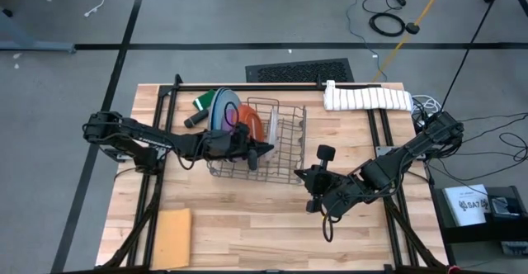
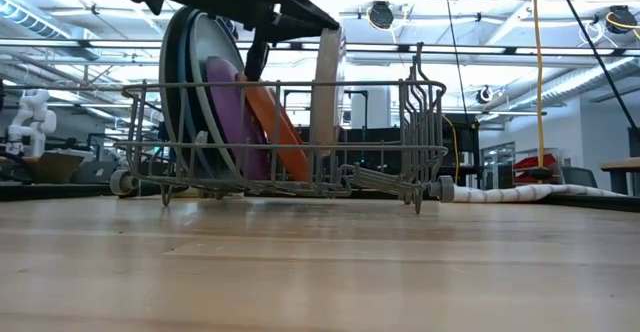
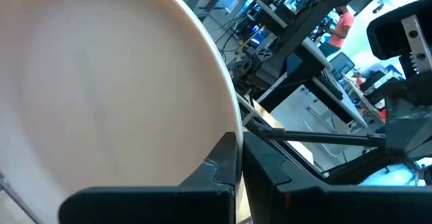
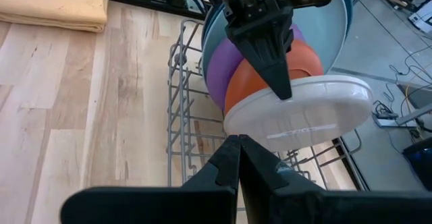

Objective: Sort dishes
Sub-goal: Put the white plate into the green dish rack

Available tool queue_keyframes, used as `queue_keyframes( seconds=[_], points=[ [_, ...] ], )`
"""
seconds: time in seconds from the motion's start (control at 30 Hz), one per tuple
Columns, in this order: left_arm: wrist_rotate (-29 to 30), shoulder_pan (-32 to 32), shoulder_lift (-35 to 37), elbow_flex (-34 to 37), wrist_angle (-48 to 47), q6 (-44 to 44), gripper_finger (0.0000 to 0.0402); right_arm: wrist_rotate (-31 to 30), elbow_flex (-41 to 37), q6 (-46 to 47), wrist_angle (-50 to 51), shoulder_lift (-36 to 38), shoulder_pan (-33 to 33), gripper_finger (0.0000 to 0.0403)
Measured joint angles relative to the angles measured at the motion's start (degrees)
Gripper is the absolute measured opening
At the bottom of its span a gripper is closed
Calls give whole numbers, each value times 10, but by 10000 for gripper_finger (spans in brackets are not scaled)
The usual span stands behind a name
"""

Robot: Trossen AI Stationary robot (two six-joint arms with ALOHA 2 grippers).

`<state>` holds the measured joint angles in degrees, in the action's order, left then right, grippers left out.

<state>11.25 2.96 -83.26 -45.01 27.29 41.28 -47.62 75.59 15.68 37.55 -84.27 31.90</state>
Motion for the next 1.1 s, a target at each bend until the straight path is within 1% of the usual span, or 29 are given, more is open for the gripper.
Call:
queue_keyframes(
  seconds=[0.2, 0.33, 0.8, 1.1],
  points=[
    [-2, 0, 0, 0, 15, 3, 13, 0, 0, 1, 0, 0, 0, 0],
    [3, 0, 0, 0, -6, 3, 13, 0, 0, 1, 0, 0, 0, 0],
    [17, 0, 0, 3, -22, -13, 13, 0, 0, 1, 0, 0, 0, 0],
    [12, 0, 0, 3, -22, -12, 15, 0, 0, 1, 0, 0, 0, 0]
  ],
)
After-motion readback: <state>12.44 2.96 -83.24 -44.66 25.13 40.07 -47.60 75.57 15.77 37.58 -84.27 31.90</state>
